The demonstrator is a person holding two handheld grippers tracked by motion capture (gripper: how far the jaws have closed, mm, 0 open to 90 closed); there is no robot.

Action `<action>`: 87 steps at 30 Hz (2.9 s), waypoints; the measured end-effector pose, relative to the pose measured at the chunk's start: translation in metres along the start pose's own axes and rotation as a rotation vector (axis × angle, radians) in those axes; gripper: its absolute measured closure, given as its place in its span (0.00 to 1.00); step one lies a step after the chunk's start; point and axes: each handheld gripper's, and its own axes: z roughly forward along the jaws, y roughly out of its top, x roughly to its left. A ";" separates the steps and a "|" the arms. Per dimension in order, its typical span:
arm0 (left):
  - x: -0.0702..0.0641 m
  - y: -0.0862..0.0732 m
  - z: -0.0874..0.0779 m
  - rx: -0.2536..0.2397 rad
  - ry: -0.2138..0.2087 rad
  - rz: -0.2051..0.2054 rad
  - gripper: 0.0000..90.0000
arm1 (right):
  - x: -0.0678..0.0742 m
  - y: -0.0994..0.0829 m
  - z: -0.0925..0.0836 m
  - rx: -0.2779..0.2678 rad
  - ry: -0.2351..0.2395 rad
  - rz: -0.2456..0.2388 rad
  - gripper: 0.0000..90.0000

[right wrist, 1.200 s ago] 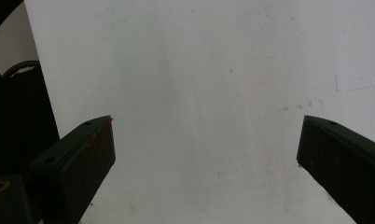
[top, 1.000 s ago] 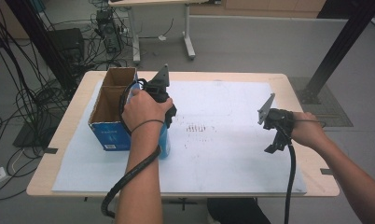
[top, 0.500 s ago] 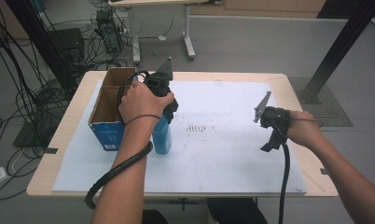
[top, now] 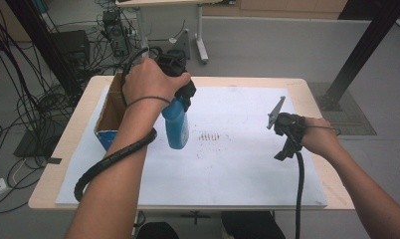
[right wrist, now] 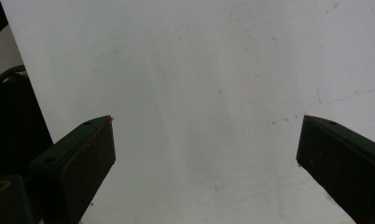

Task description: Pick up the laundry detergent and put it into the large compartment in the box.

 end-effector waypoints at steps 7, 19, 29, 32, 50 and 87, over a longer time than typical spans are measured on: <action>-0.006 0.003 -0.038 -0.019 0.011 0.016 0.40 | 0.002 0.005 -0.003 0.006 -0.014 0.006 0.05; -0.004 0.005 -0.092 -0.061 0.004 -0.002 0.41 | 0.001 0.013 -0.007 0.018 -0.026 0.014 0.05; 0.004 0.003 -0.111 -0.098 -0.010 -0.009 0.41 | 0.002 0.014 -0.011 0.019 -0.036 0.025 0.05; 0.011 0.004 -0.109 -0.095 -0.011 -0.019 0.41 | 0.001 0.014 -0.012 0.023 -0.039 0.024 0.05; 0.061 0.005 -0.099 -0.082 0.078 -0.157 0.41 | 0.000 0.018 -0.013 0.031 -0.044 0.030 0.05; 0.146 -0.013 -0.078 -0.067 0.077 -0.227 0.41 | 0.000 0.018 -0.012 0.054 -0.056 0.048 0.05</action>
